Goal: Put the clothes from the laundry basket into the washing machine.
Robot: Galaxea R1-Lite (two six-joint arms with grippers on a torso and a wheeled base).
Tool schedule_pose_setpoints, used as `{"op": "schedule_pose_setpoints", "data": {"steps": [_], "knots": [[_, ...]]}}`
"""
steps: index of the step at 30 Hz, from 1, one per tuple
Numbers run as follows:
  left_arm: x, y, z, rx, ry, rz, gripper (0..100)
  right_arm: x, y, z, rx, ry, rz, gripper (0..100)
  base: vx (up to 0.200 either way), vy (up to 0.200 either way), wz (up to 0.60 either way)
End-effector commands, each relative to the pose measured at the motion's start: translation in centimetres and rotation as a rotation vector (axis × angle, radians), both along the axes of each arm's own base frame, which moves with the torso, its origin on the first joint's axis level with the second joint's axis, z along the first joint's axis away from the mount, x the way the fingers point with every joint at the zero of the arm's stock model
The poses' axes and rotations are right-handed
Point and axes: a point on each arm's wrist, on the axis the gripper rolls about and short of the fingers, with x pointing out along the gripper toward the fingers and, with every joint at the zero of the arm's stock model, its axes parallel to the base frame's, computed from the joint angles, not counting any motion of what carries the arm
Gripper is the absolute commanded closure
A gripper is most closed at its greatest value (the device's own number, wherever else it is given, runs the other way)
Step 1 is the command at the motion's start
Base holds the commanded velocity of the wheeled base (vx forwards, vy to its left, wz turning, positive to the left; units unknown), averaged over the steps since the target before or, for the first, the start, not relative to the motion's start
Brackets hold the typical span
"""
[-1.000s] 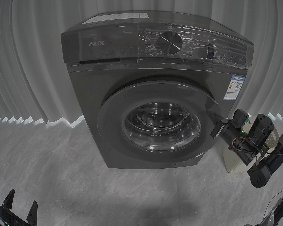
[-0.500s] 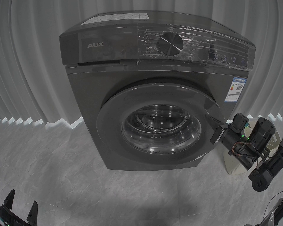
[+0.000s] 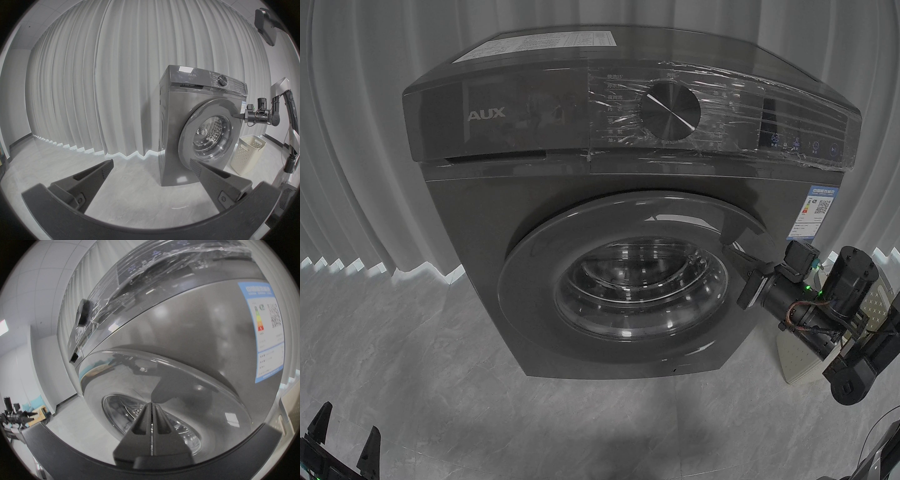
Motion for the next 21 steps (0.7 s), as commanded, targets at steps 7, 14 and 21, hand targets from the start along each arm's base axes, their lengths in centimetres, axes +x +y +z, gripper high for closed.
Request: {"op": "schedule_pose_setpoints", "data": {"steps": [7, 14, 21], "knots": [[0.0, 0.0, -0.5, 0.000, 0.002, 0.000, 0, -0.1, -0.1, 0.6, 0.017, -0.032, -0.015, 100, 0.000, 0.000, 0.00], [0.0, 0.0, -0.5, -0.003, 0.002, 0.000, 0, -4.0, -0.2, -0.6, -0.063, 0.018, 0.047, 100, 0.000, 0.000, 0.00], [0.0, 0.0, -0.5, -0.003, 0.002, 0.000, 0, -9.4, -2.4, -1.0, -0.109, 0.043, 0.076, 100, 0.000, 0.000, 0.00]]}}
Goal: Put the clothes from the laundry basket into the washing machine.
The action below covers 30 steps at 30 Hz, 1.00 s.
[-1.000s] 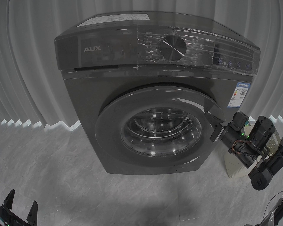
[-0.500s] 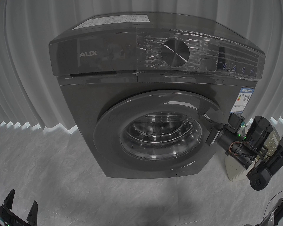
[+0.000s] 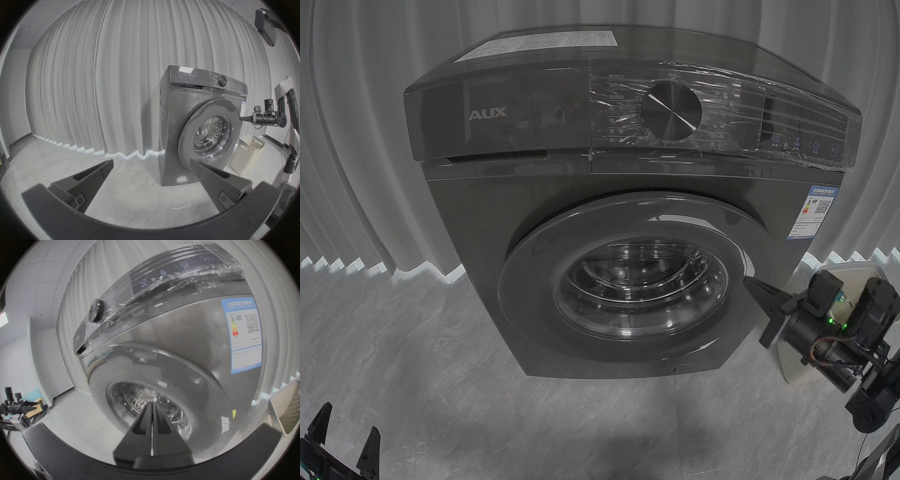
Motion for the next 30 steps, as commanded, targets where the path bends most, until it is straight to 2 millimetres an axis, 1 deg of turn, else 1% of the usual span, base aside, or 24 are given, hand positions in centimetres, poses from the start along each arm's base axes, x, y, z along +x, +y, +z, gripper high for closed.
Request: {"op": "schedule_pose_setpoints", "data": {"steps": [1, 2, 6, 10, 14, 16, 20, 24, 25, 27, 29, 30], "knots": [[0.0, 0.0, -0.5, -0.001, 0.001, 0.000, 0, -4.6, -1.8, 0.5, -0.019, -0.010, 0.043, 100, 0.000, 0.000, 0.00], [0.0, 0.0, -0.5, -0.001, 0.001, 0.000, 0, -5.1, -2.0, 0.7, -0.012, -0.021, 0.043, 0, 0.000, 0.000, 0.00], [0.0, 0.0, -0.5, -0.001, 0.001, 0.000, 0, -6.9, -2.9, 1.1, 0.000, -0.042, 0.044, 0, 0.000, 0.000, 0.00], [0.0, 0.0, -0.5, -0.001, 0.003, 0.000, 0, -7.9, -3.6, 1.6, 0.000, -0.056, 0.036, 0, 0.000, 0.000, 0.00], [0.0, 0.0, -0.5, 0.001, 0.003, 0.000, 0, -8.7, -4.1, 1.6, -0.033, -0.039, 0.029, 0, 0.000, 0.000, 0.00], [0.0, 0.0, -0.5, -0.001, 0.001, 0.000, 0, -9.2, -4.5, 1.7, -0.039, -0.038, 0.004, 0, 0.000, 0.000, 0.00], [0.0, 0.0, -0.5, 0.001, 0.001, -0.002, 0, -9.6, -5.5, 2.0, -0.034, -0.046, -0.084, 0, 0.000, 0.000, 0.00], [0.0, 0.0, -0.5, 0.001, 0.001, -0.002, 0, -10.8, -6.9, 2.7, -0.010, -0.094, -0.156, 0, 0.000, 0.000, 0.00], [0.0, 0.0, -0.5, 0.001, 0.001, -0.002, 0, -10.8, -6.9, 2.7, -0.010, -0.094, -0.156, 0, 0.000, 0.000, 0.00], [0.0, 0.0, -0.5, 0.001, 0.001, -0.002, 0, -12.2, -8.0, 2.7, -0.025, -0.107, -0.214, 0, 0.000, 0.000, 0.00], [0.0, 0.0, -0.5, 0.001, 0.003, -0.002, 0, -13.4, -8.9, 2.3, -0.049, -0.098, -0.268, 0, 0.000, 0.000, 0.00], [0.0, 0.0, -0.5, 0.001, 0.001, -0.002, 0, -14.4, -9.3, 2.0, -0.058, -0.092, -0.291, 0, 0.000, 0.000, 0.00]]}}
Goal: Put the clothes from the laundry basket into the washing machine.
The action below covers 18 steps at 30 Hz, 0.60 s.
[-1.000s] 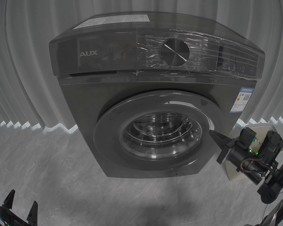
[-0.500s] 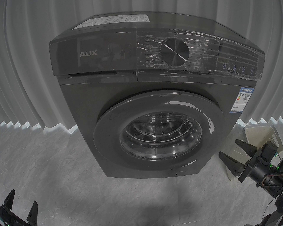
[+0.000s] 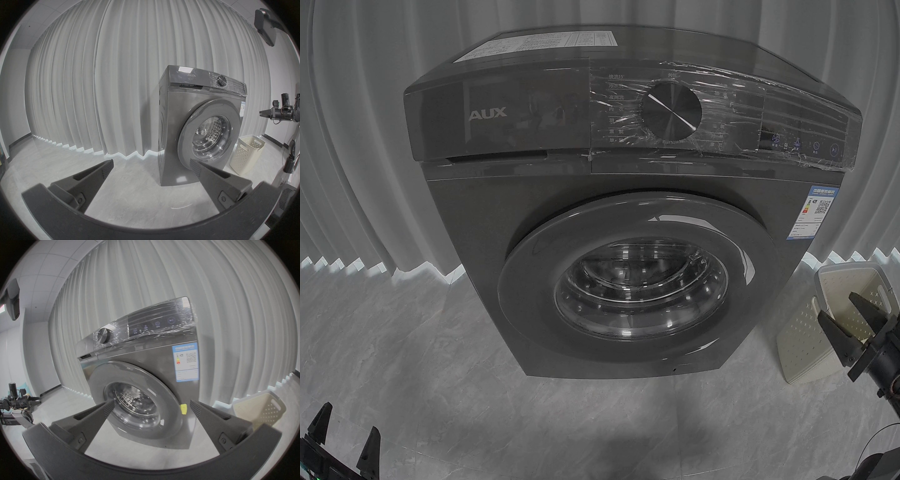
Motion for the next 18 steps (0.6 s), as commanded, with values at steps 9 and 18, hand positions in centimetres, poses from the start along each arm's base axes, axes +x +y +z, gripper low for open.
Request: {"op": "schedule_pose_setpoints", "data": {"steps": [9, 18], "knots": [[0.0, 0.0, -0.5, 0.000, 0.002, 0.001, 0, -9.4, -3.7, -2.3, -0.040, -0.139, -0.208, 0, 0.000, 0.000, 0.00], [0.0, 0.0, -0.5, -0.003, 0.002, 0.002, 0, -12.5, -3.6, -7.0, -0.099, -0.055, -0.226, 0, 0.000, 0.000, 0.00]]}}
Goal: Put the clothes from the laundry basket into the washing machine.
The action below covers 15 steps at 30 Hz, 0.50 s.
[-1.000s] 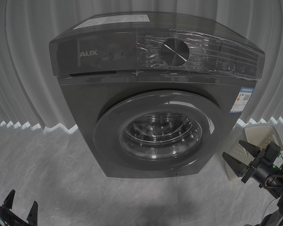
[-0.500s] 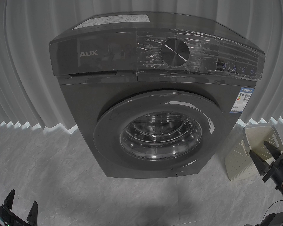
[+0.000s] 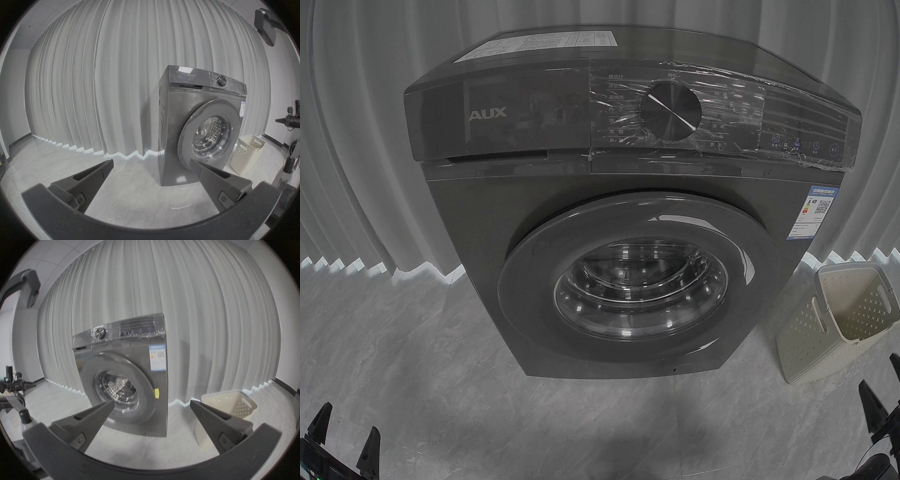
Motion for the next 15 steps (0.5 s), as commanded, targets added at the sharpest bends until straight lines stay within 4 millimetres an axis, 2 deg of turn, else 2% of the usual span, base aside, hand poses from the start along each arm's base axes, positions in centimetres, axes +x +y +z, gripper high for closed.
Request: {"op": "schedule_pose_setpoints", "data": {"steps": [1, 9, 15], "knots": [[0.01, 0.01, -0.53, -0.003, 0.002, 0.004, 0, -2.79, 0.05, -3.44, -0.016, -0.030, -0.055, 0, 0.000, 0.000, 0.00], [0.01, 0.01, -0.52, 0.001, 0.001, 0.007, 0, -2.76, -0.21, -4.07, -0.025, 0.032, -0.174, 0, 0.000, 0.000, 0.00], [0.01, 0.01, -0.53, -0.002, 0.002, 0.008, 0, -2.76, -0.24, -4.06, -0.017, 0.031, -0.185, 0, 0.000, 0.000, 0.00]]}}
